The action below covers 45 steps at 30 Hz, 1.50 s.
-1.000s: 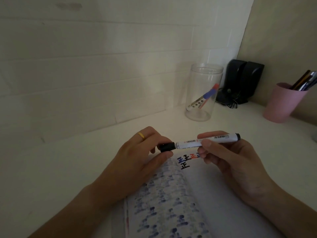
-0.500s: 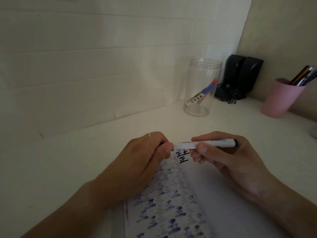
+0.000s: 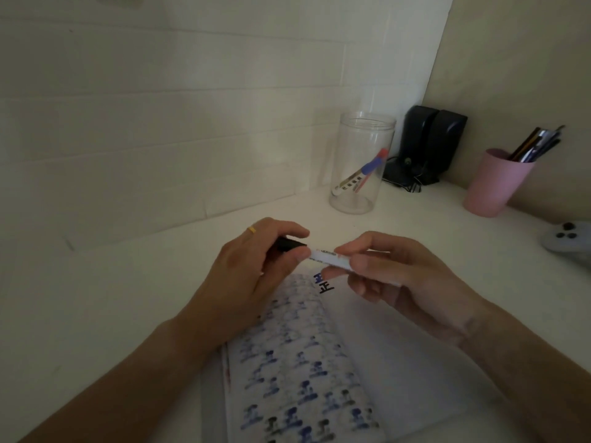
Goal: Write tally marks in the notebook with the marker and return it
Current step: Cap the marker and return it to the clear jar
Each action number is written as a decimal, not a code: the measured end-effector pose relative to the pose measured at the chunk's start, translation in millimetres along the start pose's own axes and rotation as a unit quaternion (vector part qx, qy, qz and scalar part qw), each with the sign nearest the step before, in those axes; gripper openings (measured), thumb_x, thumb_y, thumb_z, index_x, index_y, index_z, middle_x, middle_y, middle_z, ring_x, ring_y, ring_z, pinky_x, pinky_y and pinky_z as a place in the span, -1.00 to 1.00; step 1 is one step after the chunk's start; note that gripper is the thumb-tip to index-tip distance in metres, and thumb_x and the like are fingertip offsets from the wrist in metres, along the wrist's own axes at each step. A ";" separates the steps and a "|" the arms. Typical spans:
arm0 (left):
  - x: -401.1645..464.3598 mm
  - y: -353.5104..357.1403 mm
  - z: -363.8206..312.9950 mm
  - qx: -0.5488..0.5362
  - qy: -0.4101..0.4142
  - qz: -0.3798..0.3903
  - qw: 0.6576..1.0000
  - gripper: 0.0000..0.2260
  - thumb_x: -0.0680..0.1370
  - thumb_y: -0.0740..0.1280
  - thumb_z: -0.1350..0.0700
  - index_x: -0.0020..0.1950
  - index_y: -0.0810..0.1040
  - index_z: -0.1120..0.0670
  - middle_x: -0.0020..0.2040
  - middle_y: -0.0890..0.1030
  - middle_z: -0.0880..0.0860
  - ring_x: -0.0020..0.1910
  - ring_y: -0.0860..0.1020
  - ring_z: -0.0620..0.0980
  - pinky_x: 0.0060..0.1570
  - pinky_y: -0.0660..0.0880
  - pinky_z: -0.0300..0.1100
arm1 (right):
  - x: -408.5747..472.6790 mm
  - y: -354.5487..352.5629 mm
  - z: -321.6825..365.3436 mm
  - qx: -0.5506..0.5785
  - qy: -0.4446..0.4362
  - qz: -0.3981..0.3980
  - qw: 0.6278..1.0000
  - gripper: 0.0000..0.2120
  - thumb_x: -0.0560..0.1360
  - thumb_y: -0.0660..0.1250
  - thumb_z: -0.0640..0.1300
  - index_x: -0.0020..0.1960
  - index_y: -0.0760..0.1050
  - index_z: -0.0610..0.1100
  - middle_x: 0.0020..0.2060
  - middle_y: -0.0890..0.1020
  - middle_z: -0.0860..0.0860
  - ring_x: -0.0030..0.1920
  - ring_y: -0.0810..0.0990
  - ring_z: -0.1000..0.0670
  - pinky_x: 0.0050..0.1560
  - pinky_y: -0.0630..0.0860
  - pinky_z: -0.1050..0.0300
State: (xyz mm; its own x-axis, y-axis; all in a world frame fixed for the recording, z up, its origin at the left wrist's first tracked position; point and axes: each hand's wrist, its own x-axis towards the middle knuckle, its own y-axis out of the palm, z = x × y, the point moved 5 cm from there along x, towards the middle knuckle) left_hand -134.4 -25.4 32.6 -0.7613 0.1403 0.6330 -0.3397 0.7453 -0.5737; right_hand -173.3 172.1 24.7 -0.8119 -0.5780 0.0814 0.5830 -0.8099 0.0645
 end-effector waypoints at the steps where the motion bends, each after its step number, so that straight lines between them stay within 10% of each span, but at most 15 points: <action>1: 0.0 0.5 1.8 0.001 0.001 0.000 1.000 -0.77 0.62 0.30 0.01 0.22 0.59 0.06 -0.03 0.58 -0.12 -0.07 0.57 -0.20 -0.06 0.43 -0.43 | -0.1 1.8 -0.1 0.001 0.005 0.007 1.000 -0.93 0.54 0.38 -0.25 -0.08 0.63 -0.24 0.04 0.70 -0.36 -0.24 0.54 -0.07 -0.24 0.47 0.14; 6: -1.5 6.4 3.3 -0.001 0.001 0.020 1.000 -0.65 0.65 0.25 -0.01 0.42 0.46 0.01 0.11 0.60 -0.06 0.04 0.60 -0.08 0.07 0.46 -0.41 | 1.1 13.8 -13.7 0.025 0.055 0.012 0.998 -0.95 0.49 0.41 -0.35 -0.05 0.58 -0.29 -0.06 0.74 -0.31 -0.10 0.73 -0.12 -0.09 0.62 0.14; 13: -2.7 -2.2 13.2 0.040 -0.014 0.011 0.999 -0.60 0.66 0.15 -0.11 0.49 0.36 -0.10 0.15 0.55 -0.15 0.14 0.55 -0.11 0.13 0.46 -0.25 | 11.3 -22.9 36.4 -0.027 -0.086 -0.190 0.978 -0.35 0.48 0.38 -0.46 0.46 0.39 -0.01 0.02 0.70 -0.34 0.05 0.73 -0.23 0.07 0.67 -0.11; 22: -1.7 -7.3 15.5 0.086 -0.020 -0.006 0.996 -0.61 0.66 0.11 -0.11 0.46 0.42 -0.07 0.13 0.55 -0.16 0.12 0.55 -0.14 0.14 0.51 -0.04 | 71.3 -82.6 136.7 -0.266 -0.277 -0.470 0.795 -0.60 0.52 0.39 -0.20 0.28 0.31 -0.06 -0.14 0.73 -0.04 -0.21 0.71 0.12 -0.09 0.67 0.01; 30: -1.0 -5.1 18.9 0.086 -0.023 0.002 0.996 -0.64 0.66 0.14 -0.09 0.45 0.42 -0.10 0.14 0.55 -0.18 0.15 0.53 -0.15 0.16 0.50 -0.08 | 94.6 -86.9 154.2 -0.274 -0.333 -0.518 0.739 -0.68 0.46 0.45 -0.25 0.16 0.44 -0.19 -0.22 0.67 0.01 -0.24 0.70 0.09 -0.17 0.60 0.29; 36: -1.6 -2.1 20.1 0.087 -0.020 0.019 0.996 -0.64 0.67 0.13 -0.10 0.45 0.42 -0.10 0.15 0.54 -0.18 0.15 0.52 -0.16 0.16 0.49 -0.09 | 127.4 -85.7 133.6 -0.476 -0.208 -0.448 0.728 -0.78 0.47 0.42 -0.25 0.10 0.51 -0.13 -0.25 0.71 -0.11 -0.24 0.69 -0.06 -0.16 0.65 -0.01; 45: -1.7 -0.9 22.6 0.082 -0.013 0.020 0.996 -0.66 0.67 0.12 -0.12 0.42 0.43 -0.15 0.14 0.52 -0.22 0.17 0.50 -0.21 0.17 0.49 -0.09 | 136.6 -88.1 121.0 -0.518 -0.139 -0.417 0.734 -0.81 0.55 0.31 -0.21 0.08 0.67 -0.15 -0.01 0.76 -0.07 -0.04 0.70 -0.04 -0.06 0.53 0.19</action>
